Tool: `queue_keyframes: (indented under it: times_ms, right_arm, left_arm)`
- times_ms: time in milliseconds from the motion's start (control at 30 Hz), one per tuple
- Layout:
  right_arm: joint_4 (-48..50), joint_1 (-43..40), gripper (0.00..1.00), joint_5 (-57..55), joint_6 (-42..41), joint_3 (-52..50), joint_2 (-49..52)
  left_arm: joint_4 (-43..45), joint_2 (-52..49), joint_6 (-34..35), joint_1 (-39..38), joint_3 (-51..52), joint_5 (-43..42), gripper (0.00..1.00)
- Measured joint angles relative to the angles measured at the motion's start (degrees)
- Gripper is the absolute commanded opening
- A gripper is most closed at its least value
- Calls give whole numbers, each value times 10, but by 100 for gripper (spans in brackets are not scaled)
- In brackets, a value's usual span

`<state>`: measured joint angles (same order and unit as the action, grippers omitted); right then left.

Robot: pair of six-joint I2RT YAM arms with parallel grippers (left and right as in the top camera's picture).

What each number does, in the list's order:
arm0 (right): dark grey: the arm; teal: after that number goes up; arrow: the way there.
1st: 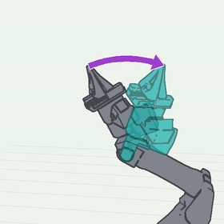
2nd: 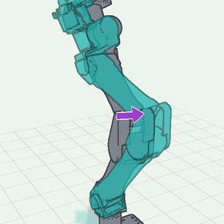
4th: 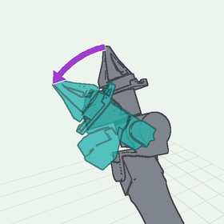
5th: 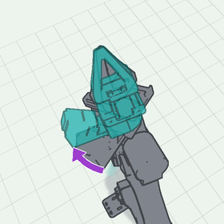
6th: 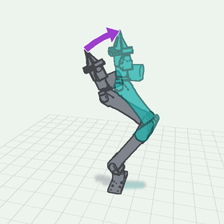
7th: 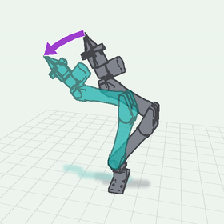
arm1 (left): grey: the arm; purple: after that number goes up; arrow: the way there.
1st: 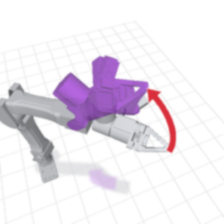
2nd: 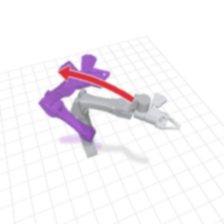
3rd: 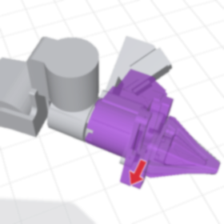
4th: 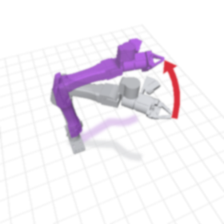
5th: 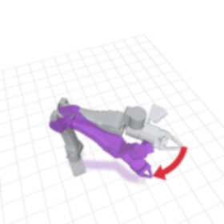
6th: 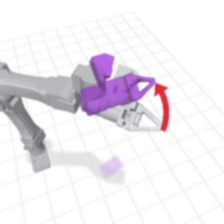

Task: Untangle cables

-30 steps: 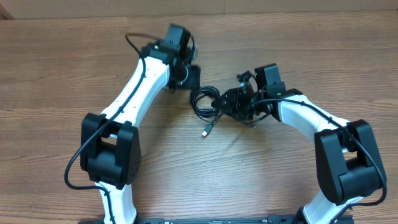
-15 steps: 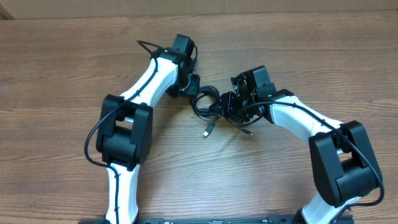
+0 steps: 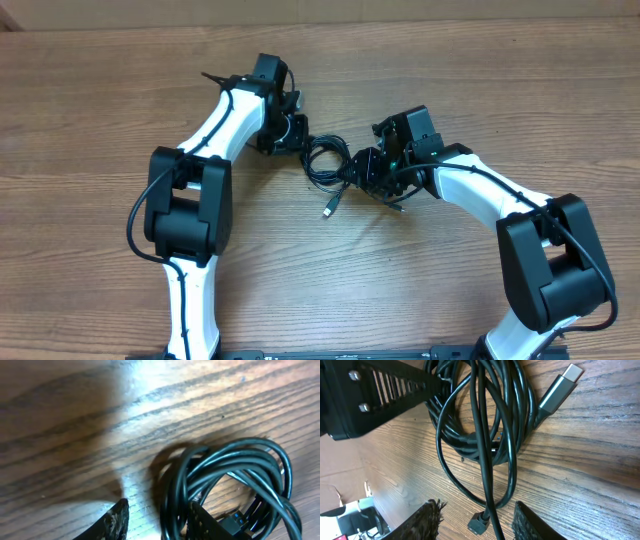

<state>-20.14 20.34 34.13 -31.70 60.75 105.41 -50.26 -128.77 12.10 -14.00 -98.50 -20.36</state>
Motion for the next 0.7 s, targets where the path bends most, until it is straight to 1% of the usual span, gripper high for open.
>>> queue_keyframes:
  times_ms: [200, 233, 267, 400, 533, 633, 700]
  right_arm:
    - [0, 0, 46, -1, 0, 0, 0]
    - [0, 0, 46, -1, 0, 0, 0]
    - [0, 0, 46, -1, 0, 0, 0]
    - [0, 0, 46, -1, 0, 0, 0]
    - [0, 0, 46, -1, 0, 0, 0]
    - [0, 0, 46, -1, 0, 0, 0]
    - [0, 0, 46, -1, 0, 0, 0]
  left_arm:
    - [26, 0, 15, 4, 0, -11, 33]
    - [30, 0, 18, 4, 0, -11, 27]
    - [32, 0, 21, 4, 0, -11, 24]
    - [38, 0, 28, 4, 0, -11, 19]
    - [38, 0, 34, 4, 0, -9, 22]
    - [38, 0, 40, 4, 0, -5, 20]
    - [38, 0, 41, 4, 0, -5, 13]
